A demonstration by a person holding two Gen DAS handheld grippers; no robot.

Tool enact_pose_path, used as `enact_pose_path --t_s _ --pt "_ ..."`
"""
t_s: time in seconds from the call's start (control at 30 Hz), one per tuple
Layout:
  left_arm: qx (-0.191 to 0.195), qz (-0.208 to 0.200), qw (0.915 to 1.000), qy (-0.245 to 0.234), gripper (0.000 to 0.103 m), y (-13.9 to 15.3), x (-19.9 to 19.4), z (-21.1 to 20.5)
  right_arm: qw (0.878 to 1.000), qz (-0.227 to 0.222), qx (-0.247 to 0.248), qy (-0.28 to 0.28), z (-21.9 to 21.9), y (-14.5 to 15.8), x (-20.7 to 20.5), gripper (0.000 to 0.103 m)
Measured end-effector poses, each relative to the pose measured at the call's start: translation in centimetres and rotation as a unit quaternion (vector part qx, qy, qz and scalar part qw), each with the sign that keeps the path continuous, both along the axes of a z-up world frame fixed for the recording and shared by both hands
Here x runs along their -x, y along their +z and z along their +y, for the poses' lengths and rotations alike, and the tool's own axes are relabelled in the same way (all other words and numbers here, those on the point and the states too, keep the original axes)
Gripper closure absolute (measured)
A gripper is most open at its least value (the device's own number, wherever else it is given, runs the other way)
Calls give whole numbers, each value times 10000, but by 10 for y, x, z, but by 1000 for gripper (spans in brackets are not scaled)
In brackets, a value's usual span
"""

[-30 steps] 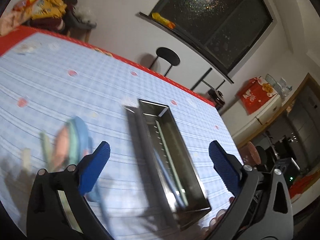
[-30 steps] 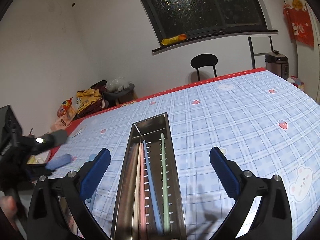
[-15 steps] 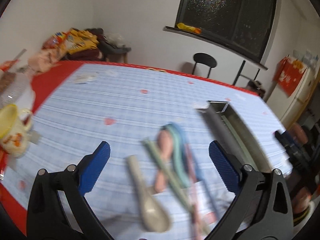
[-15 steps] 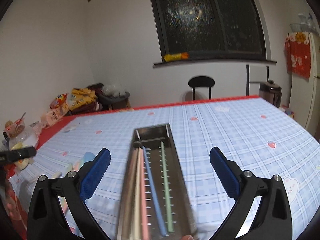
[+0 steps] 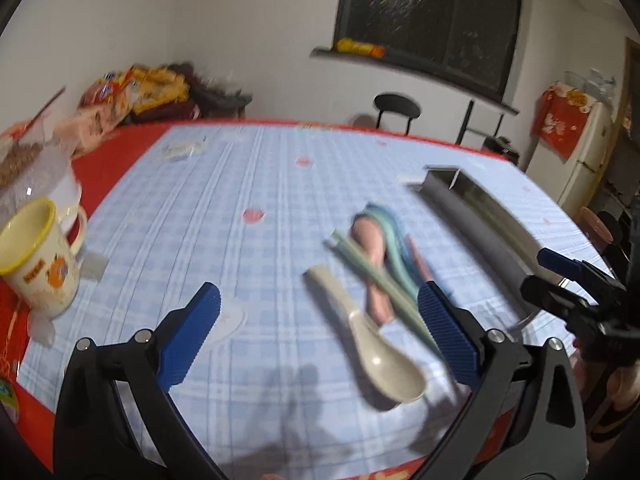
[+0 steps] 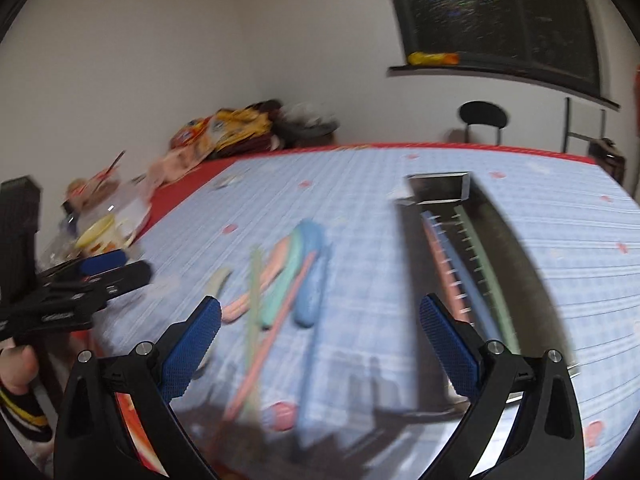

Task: Organize utensils
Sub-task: 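Move both open tools back over the utensils on the table, then close the right tool on a pink chopstick while the left tool approaches the beige spoon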

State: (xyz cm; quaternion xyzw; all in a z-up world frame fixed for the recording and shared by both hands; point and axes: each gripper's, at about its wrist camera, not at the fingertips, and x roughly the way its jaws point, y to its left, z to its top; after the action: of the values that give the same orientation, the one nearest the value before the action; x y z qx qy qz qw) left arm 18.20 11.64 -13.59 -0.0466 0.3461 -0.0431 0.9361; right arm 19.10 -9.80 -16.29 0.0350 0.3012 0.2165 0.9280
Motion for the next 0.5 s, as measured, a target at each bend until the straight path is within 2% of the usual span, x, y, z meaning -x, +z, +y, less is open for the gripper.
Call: enact_pose_path --t_s 0.07,0.1,0.17,0.23,0.37,0.5 --pt "226 142 9996 -44 6 -7 -1 7 9997 155 30 198 13 -4 2 28" --pt "282 158 9995 -64 6 -10 1 8 9994 229 44 249 19 -5 2 31" --pt "278 147 9995 -64 6 -13 3 9 9983 442 62 378 30 -12 1 47" --pt "269 136 9995 -86 6 -16 5 9 9969 617 105 481 40 -18 1 58" --pt "455 164 9986 -216 7 -21 5 10 9939 847 399 577 58 -33 4 71" --pt "536 205 9976 -390 9 -25 3 6 9927 1027 406 492 59 -41 -2 81"
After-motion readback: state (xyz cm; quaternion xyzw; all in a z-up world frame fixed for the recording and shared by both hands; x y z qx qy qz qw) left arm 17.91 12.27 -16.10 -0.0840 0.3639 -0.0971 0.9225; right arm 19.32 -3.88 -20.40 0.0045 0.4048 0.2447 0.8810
